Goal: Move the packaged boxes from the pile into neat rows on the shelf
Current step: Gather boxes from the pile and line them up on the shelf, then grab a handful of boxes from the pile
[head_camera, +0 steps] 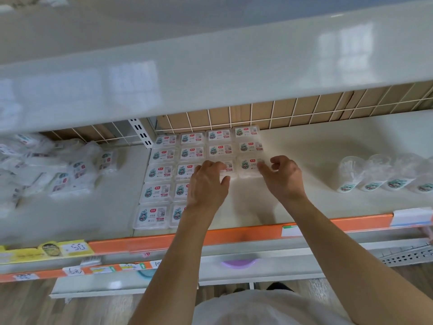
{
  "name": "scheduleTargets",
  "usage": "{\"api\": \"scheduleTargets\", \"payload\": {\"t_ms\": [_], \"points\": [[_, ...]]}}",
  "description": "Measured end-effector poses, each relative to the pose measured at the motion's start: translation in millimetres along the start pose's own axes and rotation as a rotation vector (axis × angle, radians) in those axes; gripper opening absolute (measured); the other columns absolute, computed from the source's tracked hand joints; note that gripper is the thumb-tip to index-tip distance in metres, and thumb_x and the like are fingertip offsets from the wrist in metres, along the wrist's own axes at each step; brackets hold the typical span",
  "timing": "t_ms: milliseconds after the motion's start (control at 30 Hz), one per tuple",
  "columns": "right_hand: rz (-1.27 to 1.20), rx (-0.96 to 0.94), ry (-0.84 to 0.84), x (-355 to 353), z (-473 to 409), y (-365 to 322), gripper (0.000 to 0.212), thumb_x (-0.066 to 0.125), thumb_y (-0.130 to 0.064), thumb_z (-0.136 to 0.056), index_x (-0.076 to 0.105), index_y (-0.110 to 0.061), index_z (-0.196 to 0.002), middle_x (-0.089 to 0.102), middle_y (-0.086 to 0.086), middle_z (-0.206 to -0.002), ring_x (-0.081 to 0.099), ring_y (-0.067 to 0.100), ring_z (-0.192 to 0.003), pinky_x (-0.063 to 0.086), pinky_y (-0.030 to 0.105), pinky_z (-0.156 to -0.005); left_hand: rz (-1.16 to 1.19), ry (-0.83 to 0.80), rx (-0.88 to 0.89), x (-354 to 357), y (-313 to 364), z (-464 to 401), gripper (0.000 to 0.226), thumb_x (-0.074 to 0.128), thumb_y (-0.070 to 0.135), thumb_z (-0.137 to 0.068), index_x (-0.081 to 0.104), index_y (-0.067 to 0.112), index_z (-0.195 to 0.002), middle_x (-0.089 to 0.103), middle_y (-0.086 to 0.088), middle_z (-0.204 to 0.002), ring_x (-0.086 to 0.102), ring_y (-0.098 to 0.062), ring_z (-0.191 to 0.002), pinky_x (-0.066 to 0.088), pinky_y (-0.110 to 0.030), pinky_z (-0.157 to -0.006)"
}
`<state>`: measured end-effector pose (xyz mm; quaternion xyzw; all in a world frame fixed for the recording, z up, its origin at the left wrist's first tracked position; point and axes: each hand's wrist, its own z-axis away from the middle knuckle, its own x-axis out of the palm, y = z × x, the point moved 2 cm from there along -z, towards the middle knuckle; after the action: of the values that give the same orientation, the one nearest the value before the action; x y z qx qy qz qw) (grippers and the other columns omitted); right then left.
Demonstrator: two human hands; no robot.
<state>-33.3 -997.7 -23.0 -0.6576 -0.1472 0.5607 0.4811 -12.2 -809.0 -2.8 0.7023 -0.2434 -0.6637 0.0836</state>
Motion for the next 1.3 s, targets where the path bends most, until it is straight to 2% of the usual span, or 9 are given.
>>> {"api": "scheduleTargets", "payload": {"t_ms": [100, 200, 300, 500, 600, 733, 967, 1100, 1300], "points": [[0.061, -0.028, 0.003, -7, 13, -3, 0.052, 0.06, -0.046, -0.095, 0.057, -0.01, -0.132, 0.057, 0.012, -0.126, 0.059, 0.025, -0.106, 0.049, 0.031, -0.085, 0.004, 0.016, -0.037, -8, -4, 11, 0.035, 0.061, 0.031, -0.096, 0.063, 0.019, -0.129, 0.061, -0.004, -0.128, 0.055, -0.025, -0.118, 0.046, -0.037, -0.099], [0.096, -0.099, -0.016, -11, 33, -11, 0.048, 0.062, -0.044, -0.093, 0.057, -0.015, -0.131, 0.056, 0.009, -0.127, 0.061, 0.027, -0.108, 0.052, 0.036, -0.088, 0.028, 0.022, -0.08, -16, -11, 28, 0.033, 0.062, 0.031, -0.095, 0.064, 0.02, -0.126, 0.062, -0.003, -0.128, 0.057, -0.025, -0.117, 0.046, -0.038, -0.1], [0.124, -0.182, -0.075, -9, 56, -24, 0.044, 0.064, -0.041, -0.091, 0.061, -0.018, -0.128, 0.056, 0.008, -0.127, 0.06, 0.029, -0.113, 0.052, 0.04, -0.093, 0.046, 0.086, -0.099, -25, -19, 52, 0.028, 0.068, 0.027, -0.091, 0.07, 0.017, -0.117, 0.068, -0.006, -0.118, 0.064, -0.028, -0.104, 0.053, -0.039, -0.092], [0.191, -0.338, -0.287, 8, 93, -58, 0.042, 0.062, -0.039, -0.094, 0.06, -0.016, -0.129, 0.057, 0.009, -0.127, 0.059, 0.026, -0.114, 0.046, 0.032, -0.094, 0.045, 0.127, -0.185, -53, -45, 94, 0.028, 0.07, 0.027, -0.09, 0.071, 0.02, -0.117, 0.07, -0.004, -0.118, 0.066, -0.027, -0.103, 0.052, -0.038, -0.092], [0.275, -0.427, -0.411, 24, 112, -78, 0.048, 0.059, -0.044, -0.095, 0.056, -0.018, -0.135, 0.055, 0.008, -0.133, 0.058, 0.026, -0.114, 0.044, 0.032, -0.097, 0.049, 0.17, -0.261, -73, -67, 118, 0.031, 0.07, 0.027, -0.089, 0.071, 0.02, -0.118, 0.07, -0.005, -0.116, 0.067, -0.03, -0.102, 0.054, -0.042, -0.09], [0.335, -0.578, -0.515, 52, 143, -111, 0.05, 0.057, -0.049, -0.095, 0.055, -0.021, -0.137, 0.053, 0.003, -0.14, 0.053, 0.024, -0.124, 0.044, 0.034, -0.104, -0.012, 0.172, -0.369, -105, -104, 155, 0.036, 0.069, 0.03, -0.09, 0.068, 0.021, -0.125, 0.068, -0.005, -0.117, 0.064, -0.03, -0.107, 0.049, -0.037, -0.092], [0.385, -0.769, -0.636, 133, 215, -166, 0.045, 0.058, -0.046, -0.096, 0.06, -0.019, -0.132, 0.054, 0.004, -0.135, 0.051, 0.027, -0.123, 0.037, 0.034, -0.103, 0.001, 0.207, -0.563, -161, -193, 228, 0.041, 0.068, 0.033, -0.09, 0.064, 0.023, -0.129, 0.066, -0.004, -0.121, 0.06, -0.029, -0.113, 0.049, -0.039, -0.093], [0.389, -0.829, -0.716, 187, 260, -190, 0.05, 0.056, -0.051, -0.096, 0.054, -0.026, -0.139, 0.042, -0.003, -0.149, 0.043, 0.023, -0.133, 0.031, 0.03, -0.109, -0.035, 0.188, -0.635, -191, -244, 263, 0.042, 0.064, 0.04, -0.092, 0.06, 0.028, -0.132, 0.063, -0.001, -0.122, 0.057, -0.028, -0.114, 0.049, -0.039, -0.091], [0.368, -0.934, -0.783, 265, 313, -231, 0.054, 0.059, -0.052, -0.094, 0.054, -0.026, -0.141, 0.042, -0.003, -0.149, 0.043, 0.022, -0.135, 0.033, 0.032, -0.11, -0.1, 0.164, -0.706, -233, -317, 301, 0.048, 0.058, 0.044, -0.095, 0.052, 0.029, -0.141, 0.056, 0.004, -0.139, 0.053, -0.023, -0.125, 0.041, -0.032, -0.099]]}}
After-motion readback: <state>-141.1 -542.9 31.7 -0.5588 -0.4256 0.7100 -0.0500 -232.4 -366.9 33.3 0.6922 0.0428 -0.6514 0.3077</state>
